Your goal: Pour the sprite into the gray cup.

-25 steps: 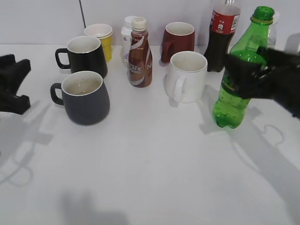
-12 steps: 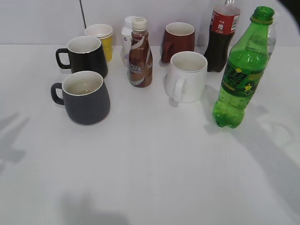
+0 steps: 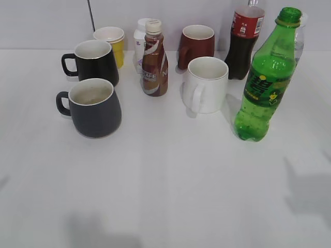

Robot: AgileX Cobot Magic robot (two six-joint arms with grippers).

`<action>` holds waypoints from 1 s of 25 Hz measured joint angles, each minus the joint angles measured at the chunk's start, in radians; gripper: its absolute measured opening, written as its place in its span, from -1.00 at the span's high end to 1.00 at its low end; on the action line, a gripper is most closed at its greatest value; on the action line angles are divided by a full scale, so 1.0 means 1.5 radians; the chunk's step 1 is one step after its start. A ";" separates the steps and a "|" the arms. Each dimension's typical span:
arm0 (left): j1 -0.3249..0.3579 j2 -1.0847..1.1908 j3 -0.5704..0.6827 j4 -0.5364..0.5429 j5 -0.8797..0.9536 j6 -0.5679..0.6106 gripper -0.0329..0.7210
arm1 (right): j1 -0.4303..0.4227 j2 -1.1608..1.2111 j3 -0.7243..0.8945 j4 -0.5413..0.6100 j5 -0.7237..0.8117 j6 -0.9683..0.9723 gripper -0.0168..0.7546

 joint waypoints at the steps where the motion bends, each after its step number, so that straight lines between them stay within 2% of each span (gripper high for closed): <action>1: 0.002 -0.018 0.000 0.004 0.024 -0.011 -0.25 | 0.000 -0.026 0.000 0.025 0.056 -0.024 -0.60; 5: 0.017 -0.061 -0.001 0.051 0.134 -0.070 -0.22 | 0.000 -0.093 0.000 0.122 0.280 -0.107 -0.59; 9: 0.038 -0.106 -0.006 0.072 0.202 -0.089 -0.21 | 0.000 -0.133 0.000 0.150 0.447 -0.122 -0.59; 11: 0.047 -0.128 -0.007 0.081 0.235 -0.090 -0.21 | 0.000 -0.153 0.000 0.156 0.488 -0.127 -0.59; 14: 0.061 -0.164 -0.005 0.092 0.288 -0.092 -0.21 | 0.000 -0.188 0.000 0.157 0.500 -0.138 -0.58; 17: 0.072 -0.188 0.003 0.094 0.282 -0.093 -0.21 | 0.000 -0.211 0.012 0.156 0.497 -0.146 -0.58; 21: 0.075 -0.192 0.007 0.097 0.279 -0.094 -0.21 | 0.000 -0.220 0.034 0.157 0.421 -0.149 -0.58; 25: 0.075 -0.192 0.008 0.098 0.280 -0.094 -0.21 | 0.000 -0.220 0.042 0.157 0.397 -0.149 -0.58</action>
